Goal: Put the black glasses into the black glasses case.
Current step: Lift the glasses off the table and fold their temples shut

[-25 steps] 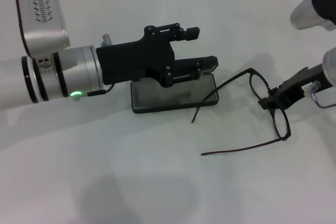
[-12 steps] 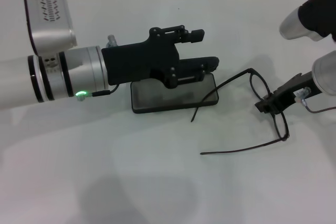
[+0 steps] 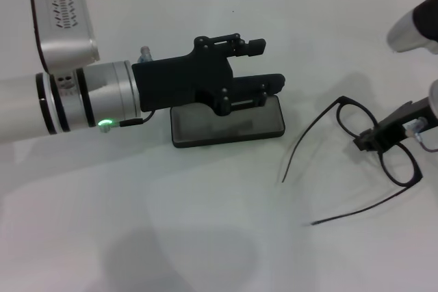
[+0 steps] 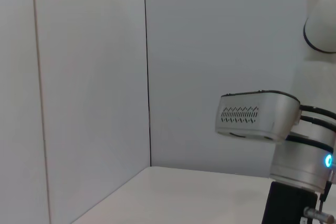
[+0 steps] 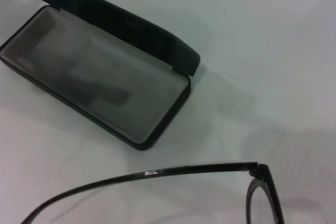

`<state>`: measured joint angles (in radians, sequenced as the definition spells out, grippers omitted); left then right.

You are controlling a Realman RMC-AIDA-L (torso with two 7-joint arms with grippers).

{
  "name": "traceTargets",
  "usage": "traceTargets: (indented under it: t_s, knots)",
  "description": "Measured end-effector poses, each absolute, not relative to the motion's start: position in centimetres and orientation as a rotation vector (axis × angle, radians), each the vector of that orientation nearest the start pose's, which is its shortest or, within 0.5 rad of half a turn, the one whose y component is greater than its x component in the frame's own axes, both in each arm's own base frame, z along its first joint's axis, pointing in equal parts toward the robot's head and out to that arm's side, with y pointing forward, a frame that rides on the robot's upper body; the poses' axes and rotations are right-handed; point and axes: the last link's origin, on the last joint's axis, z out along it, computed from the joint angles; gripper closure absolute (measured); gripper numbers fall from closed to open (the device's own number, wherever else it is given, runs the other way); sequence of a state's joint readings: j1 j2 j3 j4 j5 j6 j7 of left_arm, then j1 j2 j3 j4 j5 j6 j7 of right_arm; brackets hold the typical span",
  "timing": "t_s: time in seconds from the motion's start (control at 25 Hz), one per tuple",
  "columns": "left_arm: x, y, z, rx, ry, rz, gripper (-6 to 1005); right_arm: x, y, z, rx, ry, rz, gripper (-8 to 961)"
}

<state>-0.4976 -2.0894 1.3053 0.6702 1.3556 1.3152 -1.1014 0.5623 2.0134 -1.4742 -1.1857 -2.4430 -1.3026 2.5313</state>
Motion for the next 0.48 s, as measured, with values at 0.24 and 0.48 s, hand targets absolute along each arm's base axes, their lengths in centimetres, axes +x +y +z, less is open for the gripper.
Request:
traceTargets:
  t_s: [0.24,0.48]
  knots:
    - [-19.5,33.8,-4.6,-2.676,-0.183,-0.914,344,21.7,36.2,0.4,-2.572,0.949,-0.319,840]
    - [-18.8,33.0,-4.1,-2.692,-0.161,-1.022,344,22.5,35.0,4.7,-2.682,0.948,0.080,837]
